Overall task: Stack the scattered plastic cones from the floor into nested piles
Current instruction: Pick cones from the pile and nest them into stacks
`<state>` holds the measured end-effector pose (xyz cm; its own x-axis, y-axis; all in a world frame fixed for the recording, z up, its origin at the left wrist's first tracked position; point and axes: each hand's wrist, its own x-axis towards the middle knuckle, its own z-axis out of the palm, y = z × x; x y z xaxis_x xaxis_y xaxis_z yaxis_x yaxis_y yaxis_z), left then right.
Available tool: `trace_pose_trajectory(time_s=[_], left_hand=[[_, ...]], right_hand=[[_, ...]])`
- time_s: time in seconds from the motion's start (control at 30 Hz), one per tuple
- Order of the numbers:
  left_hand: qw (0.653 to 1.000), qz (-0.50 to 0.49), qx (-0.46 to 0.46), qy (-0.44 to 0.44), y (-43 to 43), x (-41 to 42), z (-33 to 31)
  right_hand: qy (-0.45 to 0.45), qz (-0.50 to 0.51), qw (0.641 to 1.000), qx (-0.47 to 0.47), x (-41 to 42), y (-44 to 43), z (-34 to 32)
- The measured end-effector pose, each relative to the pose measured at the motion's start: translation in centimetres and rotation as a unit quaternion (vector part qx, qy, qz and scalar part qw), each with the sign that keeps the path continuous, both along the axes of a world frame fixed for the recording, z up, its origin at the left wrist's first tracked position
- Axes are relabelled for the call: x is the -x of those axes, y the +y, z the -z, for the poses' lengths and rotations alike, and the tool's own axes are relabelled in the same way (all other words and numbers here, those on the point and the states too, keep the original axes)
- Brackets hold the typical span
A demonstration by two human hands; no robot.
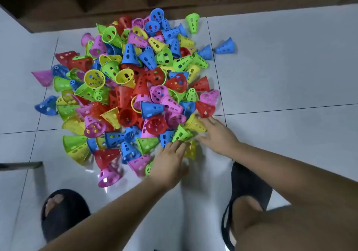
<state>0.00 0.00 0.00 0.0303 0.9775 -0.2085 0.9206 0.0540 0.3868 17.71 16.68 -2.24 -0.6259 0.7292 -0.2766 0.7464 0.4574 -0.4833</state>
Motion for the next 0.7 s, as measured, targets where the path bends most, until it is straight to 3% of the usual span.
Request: trace_pose_trajectory(time_s=[0.3, 0.5, 0.7], left_hand=[[0.998, -0.013, 0.027, 0.056, 1.7, -0.6, 2.4], [0.997, 0.003, 0.024, 0.068, 2.3, -0.5, 4.0], [0.998, -0.064, 0.01, 0.025, 3.0, 0.1, 2.6]], right_hand=[[-0.036, 0.015, 0.998, -0.041, 1.4, -0.1, 2.2], [0.0, 0.032, 0.999, -0.037, 1.2, 0.4, 3.9], [0.063, 0.099, 0.993, 0.019, -0.5, 0.2, 3.6]])
